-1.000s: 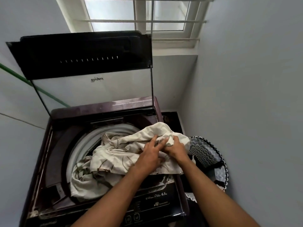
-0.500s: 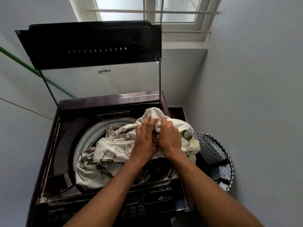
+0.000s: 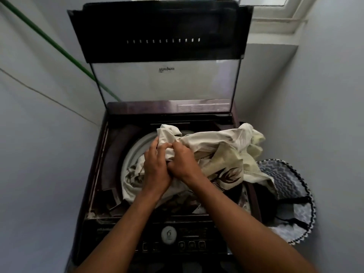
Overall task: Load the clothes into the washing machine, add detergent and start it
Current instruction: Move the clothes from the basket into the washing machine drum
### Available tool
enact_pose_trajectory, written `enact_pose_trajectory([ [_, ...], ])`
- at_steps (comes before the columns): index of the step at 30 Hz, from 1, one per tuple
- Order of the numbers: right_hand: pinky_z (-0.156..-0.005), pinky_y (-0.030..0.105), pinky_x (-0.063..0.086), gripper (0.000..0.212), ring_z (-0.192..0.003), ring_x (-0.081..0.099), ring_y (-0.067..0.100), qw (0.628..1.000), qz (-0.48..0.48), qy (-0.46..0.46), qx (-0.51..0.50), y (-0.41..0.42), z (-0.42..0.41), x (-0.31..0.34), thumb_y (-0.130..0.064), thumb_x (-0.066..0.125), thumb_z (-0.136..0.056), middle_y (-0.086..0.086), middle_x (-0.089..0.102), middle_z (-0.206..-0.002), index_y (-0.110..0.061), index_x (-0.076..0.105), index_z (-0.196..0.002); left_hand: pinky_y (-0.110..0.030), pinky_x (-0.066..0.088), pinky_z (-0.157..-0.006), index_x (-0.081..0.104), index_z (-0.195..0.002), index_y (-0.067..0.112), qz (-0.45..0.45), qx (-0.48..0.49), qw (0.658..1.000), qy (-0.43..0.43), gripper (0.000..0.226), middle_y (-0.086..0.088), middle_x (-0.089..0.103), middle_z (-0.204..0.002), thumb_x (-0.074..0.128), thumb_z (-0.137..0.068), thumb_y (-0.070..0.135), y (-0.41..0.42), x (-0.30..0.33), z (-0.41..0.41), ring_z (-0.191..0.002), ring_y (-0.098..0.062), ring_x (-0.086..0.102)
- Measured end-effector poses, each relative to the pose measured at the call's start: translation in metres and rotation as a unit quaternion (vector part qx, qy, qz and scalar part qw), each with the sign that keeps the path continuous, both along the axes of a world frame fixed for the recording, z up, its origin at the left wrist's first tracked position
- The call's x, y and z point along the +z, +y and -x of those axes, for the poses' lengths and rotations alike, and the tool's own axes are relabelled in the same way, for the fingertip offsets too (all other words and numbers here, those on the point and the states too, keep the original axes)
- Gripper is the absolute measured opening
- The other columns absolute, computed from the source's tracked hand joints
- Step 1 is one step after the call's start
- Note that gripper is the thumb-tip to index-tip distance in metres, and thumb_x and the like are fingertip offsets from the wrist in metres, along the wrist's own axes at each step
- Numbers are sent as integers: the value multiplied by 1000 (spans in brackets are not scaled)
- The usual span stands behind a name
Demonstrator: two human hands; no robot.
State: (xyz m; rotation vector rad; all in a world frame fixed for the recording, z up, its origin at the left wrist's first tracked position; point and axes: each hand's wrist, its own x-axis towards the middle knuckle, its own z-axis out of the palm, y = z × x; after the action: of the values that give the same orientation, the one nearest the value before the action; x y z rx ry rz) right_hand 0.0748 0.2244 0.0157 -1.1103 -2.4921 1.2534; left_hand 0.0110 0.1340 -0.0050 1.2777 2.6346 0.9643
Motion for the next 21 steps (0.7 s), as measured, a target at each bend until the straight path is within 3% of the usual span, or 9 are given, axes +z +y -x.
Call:
enact_pose_trajectory([
  [4, -100, 34, 41, 63, -123, 51, 34, 994, 46, -88, 54, -22, 18, -34, -38, 59, -82, 21, 57, -129, -1, 49, -132, -52, 37, -109, 45, -144, 23, 165, -25, 986, -15, 59, -14, 26, -158, 62, -87, 16, -28, -32, 22, -139, -35, 30],
  [7, -111, 33, 31, 64, -136, 38, 36, 986, 58, -128, 91, -31, 19, -45, -29, 62, -87, 27, 44, -143, 2, 43, -139, -46, 28, -115, 33, -152, 29, 296, -70, 952, -27, 67, -10, 12, -164, 58, -89, 26, -38, -49, 34, -145, -31, 19],
  [10, -118, 30, 13, 69, -146, 23, 38, 974, 77, -147, 153, -38, 16, -50, -26, 57, -85, 26, 37, -151, -1, 38, -147, -43, 26, -116, 23, -156, 30, 366, -124, 922, -35, 75, -10, 6, -165, 56, -89, 27, -43, -61, 39, -147, -30, 17],
  [13, -118, 31, 17, 76, -144, 30, 37, 960, 100, -191, 176, -40, 19, -59, -32, 52, -77, 24, 45, -147, -2, 39, -146, -46, 22, -118, 12, -158, 30, 430, -144, 889, -66, 81, -13, -2, -165, 57, -90, 28, -42, -65, 43, -150, -30, 8],
  [16, -98, 33, 43, 49, -120, 57, 35, 956, 107, -216, 166, -26, 20, -52, -21, 55, -86, 23, 62, -127, -2, 54, -131, -52, 17, -120, 12, -157, 32, 415, -122, 896, -99, 79, -16, -9, -164, 55, -91, 33, -32, -56, 41, -151, -36, 0],
  [18, -83, 28, 46, 38, -108, 63, 31, 973, 74, -167, 143, -9, 16, -40, -12, 56, -86, 18, 69, -114, -7, 63, -123, -52, 8, -122, 15, -157, 26, 362, -90, 921, -109, 75, -22, -12, -162, 51, -91, 22, -25, -44, 33, -150, -39, -10],
  [21, -81, 30, 53, 36, -98, 68, 25, 997, 13, -67, 40, 14, -4, -20, -14, 57, -80, 8, 74, -101, -16, 70, -114, -50, 6, -123, 22, -157, 21, 217, -66, 970, -87, 78, -23, -10, -162, 48, -85, 2, -12, -23, 13, -151, -38, -11],
])
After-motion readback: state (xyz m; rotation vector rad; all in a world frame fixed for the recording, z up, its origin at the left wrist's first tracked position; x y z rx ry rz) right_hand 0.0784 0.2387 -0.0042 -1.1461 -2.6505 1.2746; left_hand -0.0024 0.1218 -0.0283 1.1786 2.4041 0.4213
